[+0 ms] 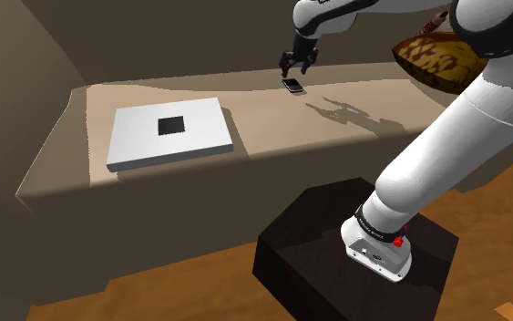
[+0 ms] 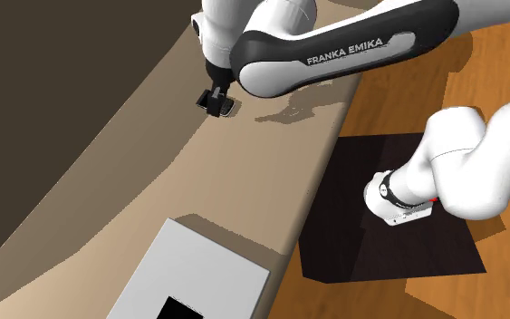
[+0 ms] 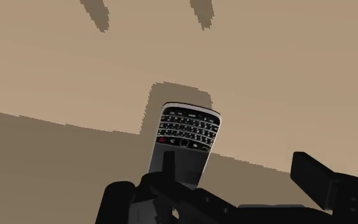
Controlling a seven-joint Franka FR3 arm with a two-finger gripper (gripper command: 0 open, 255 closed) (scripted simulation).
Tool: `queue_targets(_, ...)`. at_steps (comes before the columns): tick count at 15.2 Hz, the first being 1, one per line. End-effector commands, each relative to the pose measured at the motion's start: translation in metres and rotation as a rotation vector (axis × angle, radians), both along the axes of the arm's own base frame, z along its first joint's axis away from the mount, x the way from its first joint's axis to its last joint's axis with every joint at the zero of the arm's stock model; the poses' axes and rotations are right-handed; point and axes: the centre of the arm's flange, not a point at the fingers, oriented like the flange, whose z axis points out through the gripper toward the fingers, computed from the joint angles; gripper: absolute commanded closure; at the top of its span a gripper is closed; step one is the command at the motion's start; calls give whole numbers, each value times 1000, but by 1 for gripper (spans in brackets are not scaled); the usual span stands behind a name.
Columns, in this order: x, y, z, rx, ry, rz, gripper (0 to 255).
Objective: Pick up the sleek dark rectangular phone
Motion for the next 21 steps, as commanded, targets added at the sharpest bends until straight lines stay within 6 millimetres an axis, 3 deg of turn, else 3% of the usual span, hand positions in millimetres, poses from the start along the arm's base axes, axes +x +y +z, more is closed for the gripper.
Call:
queue_targets(1, 12, -17, -13, -10, 0, -34, 0)
queue_targets(4, 24, -39, -28, -20, 0, -72, 0)
queue_targets(11, 24, -39, -68, -20, 0, -72, 0)
queue_targets(13, 24, -39, -68, -20, 0, -72, 0)
queue_targets(14, 24, -39, -68, -20, 0, -72, 255)
queue_targets(21, 24, -38, -69, -20, 0, -72, 255)
